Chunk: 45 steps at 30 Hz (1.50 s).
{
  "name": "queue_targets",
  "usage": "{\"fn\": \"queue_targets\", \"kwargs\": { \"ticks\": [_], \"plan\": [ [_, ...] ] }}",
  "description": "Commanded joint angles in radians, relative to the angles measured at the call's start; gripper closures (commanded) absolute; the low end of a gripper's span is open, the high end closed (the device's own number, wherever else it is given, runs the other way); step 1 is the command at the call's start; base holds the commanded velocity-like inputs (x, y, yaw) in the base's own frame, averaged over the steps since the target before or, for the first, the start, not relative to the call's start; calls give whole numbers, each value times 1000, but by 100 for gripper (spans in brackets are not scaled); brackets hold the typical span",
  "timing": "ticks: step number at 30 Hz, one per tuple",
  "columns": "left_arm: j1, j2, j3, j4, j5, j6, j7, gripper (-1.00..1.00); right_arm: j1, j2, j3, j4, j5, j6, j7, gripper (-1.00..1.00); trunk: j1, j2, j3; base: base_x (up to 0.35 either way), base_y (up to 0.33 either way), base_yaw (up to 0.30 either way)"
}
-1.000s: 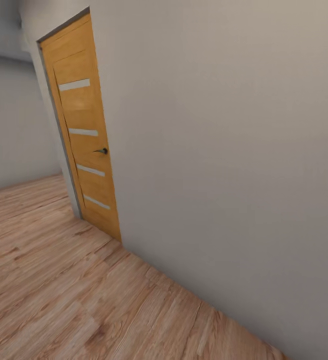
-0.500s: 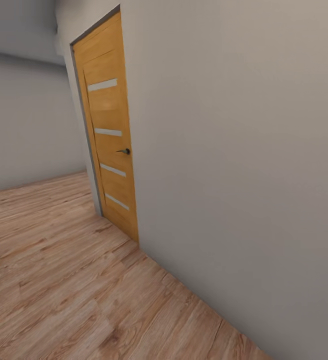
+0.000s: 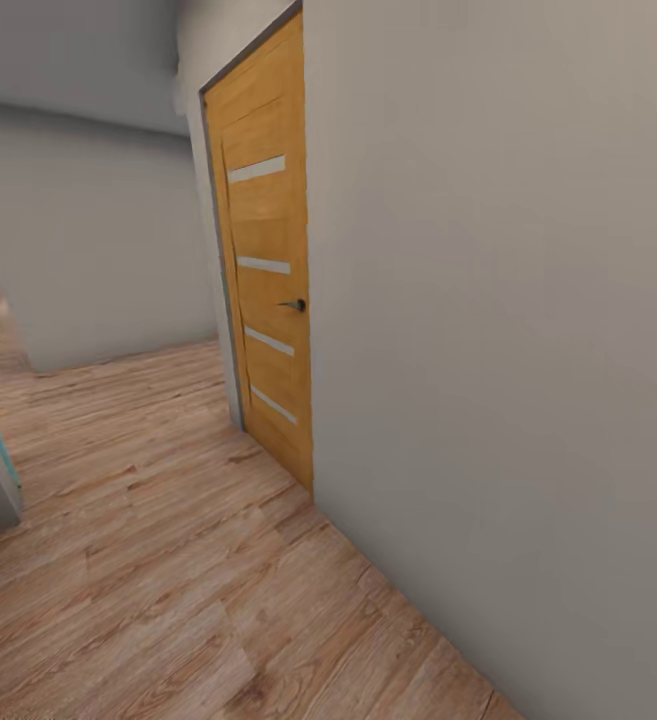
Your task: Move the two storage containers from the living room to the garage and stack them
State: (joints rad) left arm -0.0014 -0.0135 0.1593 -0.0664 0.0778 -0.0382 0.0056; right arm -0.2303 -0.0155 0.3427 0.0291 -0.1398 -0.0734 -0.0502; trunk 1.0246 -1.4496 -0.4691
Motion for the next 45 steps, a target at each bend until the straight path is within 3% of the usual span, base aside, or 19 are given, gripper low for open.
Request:
{"fn": "queue_targets", "kwargs": {
  "ticks": [1,45],
  "plan": [
    [0,0,1,-1,8,-2,1,-100,-1,0,9,3,-11,-7,0,-100,0,0,-1,214,0,272],
    [0,0,1,-1,8,-2,2,-100,19,-1,9,5,-12,-7,-3,-100,0,0,-1,212,0,275]
  ]
}}
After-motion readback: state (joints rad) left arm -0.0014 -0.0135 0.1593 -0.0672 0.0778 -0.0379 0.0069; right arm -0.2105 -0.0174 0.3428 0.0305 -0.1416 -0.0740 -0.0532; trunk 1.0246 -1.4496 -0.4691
